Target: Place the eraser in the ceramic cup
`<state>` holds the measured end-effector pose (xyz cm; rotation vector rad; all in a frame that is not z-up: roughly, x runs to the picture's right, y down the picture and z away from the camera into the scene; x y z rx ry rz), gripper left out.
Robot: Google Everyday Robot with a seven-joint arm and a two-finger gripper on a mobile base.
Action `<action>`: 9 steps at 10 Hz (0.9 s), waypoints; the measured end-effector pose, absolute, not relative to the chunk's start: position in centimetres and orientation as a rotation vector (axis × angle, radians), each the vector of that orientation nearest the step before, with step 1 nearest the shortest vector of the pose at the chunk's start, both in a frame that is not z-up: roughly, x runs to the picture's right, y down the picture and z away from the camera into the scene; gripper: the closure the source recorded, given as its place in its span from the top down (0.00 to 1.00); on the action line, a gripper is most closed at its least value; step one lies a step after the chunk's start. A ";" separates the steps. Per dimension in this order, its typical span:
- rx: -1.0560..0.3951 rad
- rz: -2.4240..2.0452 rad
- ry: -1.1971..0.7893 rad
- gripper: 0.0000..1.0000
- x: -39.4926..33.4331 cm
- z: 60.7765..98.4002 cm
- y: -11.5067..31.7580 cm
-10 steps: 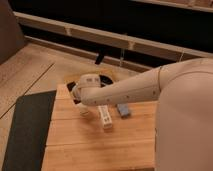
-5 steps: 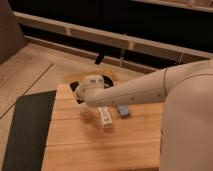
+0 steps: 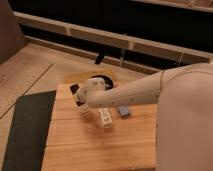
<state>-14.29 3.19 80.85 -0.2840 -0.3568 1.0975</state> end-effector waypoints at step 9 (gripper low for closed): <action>-0.296 1.070 -0.366 0.00 -14.2 81.8 3.5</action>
